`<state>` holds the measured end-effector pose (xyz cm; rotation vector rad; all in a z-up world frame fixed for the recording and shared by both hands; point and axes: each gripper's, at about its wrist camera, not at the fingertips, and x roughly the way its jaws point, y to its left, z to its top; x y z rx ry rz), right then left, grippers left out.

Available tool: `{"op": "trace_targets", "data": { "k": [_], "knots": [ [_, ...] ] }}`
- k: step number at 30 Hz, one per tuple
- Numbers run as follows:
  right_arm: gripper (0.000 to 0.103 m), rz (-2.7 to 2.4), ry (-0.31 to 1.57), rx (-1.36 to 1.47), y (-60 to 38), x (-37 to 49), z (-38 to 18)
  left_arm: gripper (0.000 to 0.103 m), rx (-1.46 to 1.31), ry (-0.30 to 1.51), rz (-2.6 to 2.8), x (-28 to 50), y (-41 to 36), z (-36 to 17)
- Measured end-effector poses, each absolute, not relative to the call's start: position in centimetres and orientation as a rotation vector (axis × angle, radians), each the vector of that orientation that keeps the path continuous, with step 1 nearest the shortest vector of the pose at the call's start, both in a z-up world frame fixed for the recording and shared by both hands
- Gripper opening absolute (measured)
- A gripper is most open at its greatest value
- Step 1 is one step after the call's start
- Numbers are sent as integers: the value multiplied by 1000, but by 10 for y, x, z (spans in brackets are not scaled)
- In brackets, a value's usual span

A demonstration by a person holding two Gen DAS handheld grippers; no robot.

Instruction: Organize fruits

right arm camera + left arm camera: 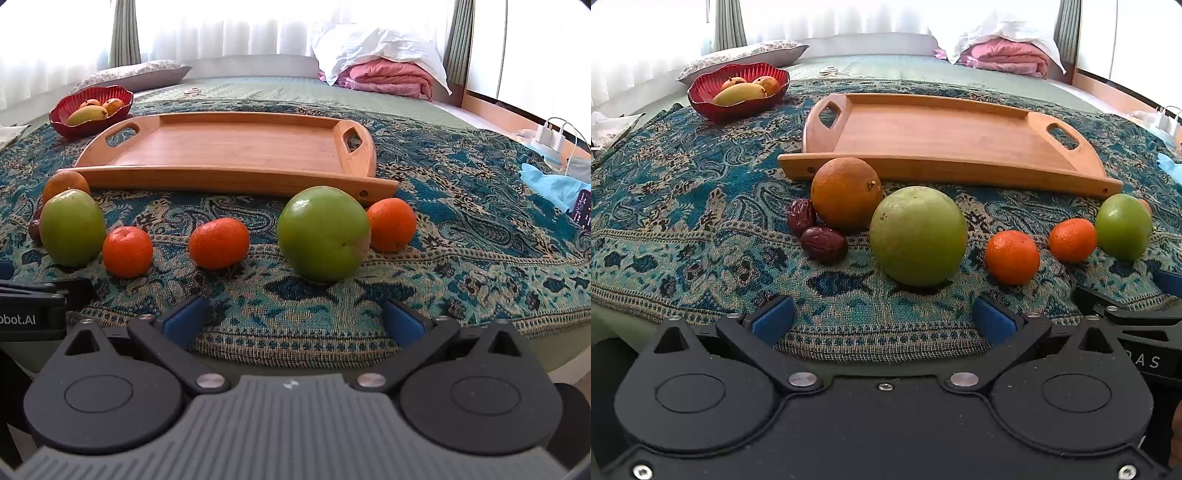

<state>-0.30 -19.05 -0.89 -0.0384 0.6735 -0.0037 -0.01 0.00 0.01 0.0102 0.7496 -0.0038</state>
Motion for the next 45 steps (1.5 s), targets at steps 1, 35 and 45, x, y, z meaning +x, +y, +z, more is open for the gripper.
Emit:
{"op": "trace_targets", "data": {
  "k": [1, 35, 45],
  "knots": [
    [103, -7, 667, -47, -190, -3, -9, 103, 10, 749, -4, 0, 0, 0],
    [103, -7, 664, -46, -189, -4, -10, 103, 4, 754, -8, 1, 1, -1],
    [103, -7, 663, -46, -189, -4, -10, 103, 3, 753, -9, 1, 1, 0]
  ]
}}
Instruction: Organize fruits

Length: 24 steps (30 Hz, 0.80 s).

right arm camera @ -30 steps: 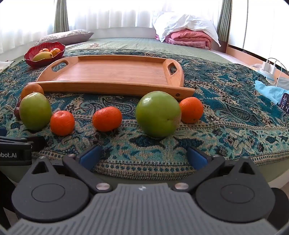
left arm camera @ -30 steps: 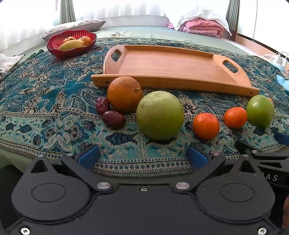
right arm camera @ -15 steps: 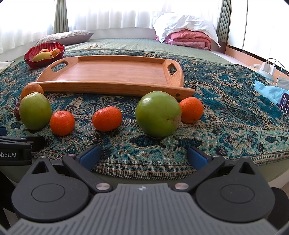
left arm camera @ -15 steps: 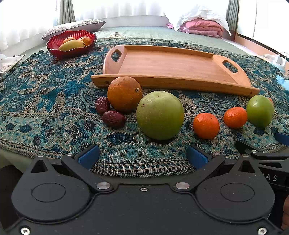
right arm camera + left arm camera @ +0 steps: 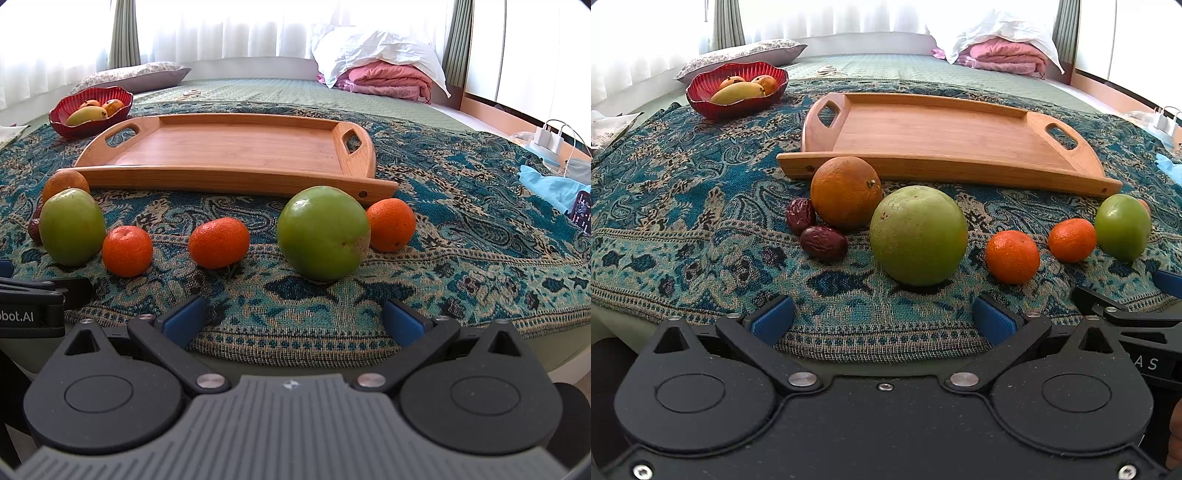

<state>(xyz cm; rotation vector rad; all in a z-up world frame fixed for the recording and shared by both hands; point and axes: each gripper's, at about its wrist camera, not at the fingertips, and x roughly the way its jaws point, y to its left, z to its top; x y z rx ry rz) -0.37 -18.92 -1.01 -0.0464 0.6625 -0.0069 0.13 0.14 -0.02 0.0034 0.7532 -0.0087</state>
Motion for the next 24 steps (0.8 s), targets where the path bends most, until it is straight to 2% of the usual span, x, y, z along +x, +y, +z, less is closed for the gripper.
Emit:
{"op": "trace_targets", "data": {
  "k": [24],
  "knots": [
    [103, -8, 660, -48, -189, -4, -10, 103, 6, 747, -9, 0, -1, 1]
  ]
}}
